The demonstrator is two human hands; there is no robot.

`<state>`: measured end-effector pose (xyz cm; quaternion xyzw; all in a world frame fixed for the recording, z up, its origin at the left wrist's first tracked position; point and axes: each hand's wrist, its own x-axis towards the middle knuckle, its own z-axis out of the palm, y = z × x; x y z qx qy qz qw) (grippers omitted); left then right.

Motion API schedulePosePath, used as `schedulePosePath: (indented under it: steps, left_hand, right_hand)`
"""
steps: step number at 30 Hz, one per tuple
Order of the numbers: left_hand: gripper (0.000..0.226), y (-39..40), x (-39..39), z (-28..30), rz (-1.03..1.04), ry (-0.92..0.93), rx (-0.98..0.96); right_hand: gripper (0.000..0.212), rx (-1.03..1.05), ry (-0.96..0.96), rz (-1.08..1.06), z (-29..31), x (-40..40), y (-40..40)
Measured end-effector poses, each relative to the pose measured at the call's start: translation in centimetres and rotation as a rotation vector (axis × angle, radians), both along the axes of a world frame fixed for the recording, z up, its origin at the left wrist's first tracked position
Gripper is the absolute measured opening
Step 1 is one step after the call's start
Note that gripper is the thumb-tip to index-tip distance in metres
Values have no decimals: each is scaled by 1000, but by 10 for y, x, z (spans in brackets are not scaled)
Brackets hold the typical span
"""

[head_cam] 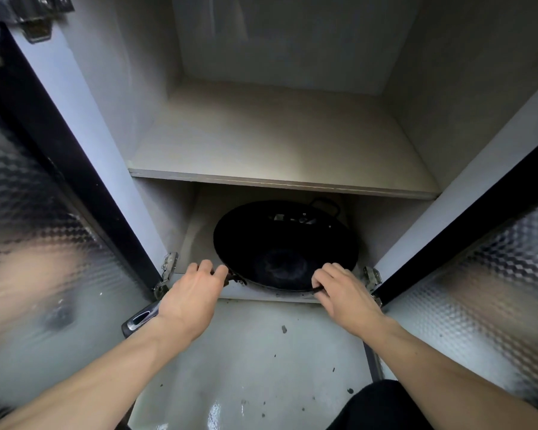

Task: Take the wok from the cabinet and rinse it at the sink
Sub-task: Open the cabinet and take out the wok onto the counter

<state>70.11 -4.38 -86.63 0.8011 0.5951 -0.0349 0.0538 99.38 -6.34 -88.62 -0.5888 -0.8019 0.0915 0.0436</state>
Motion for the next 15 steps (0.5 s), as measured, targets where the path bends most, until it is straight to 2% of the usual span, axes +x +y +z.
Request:
schedulePosePath:
  steps: [6,10,15]
  left_hand:
    - [55,-10,-2,17,13,30,-27]
    - [58,-2,-5,32,-29,40,-53]
    - [63,-10,-2,72,-77,120,-109]
  right_hand:
    - [21,-35,-92,17,7,-12,-15]
    - [18,32,-1,-67,22,-10,-12]
    - [18,-39,-4,-70,50,-12,-26]
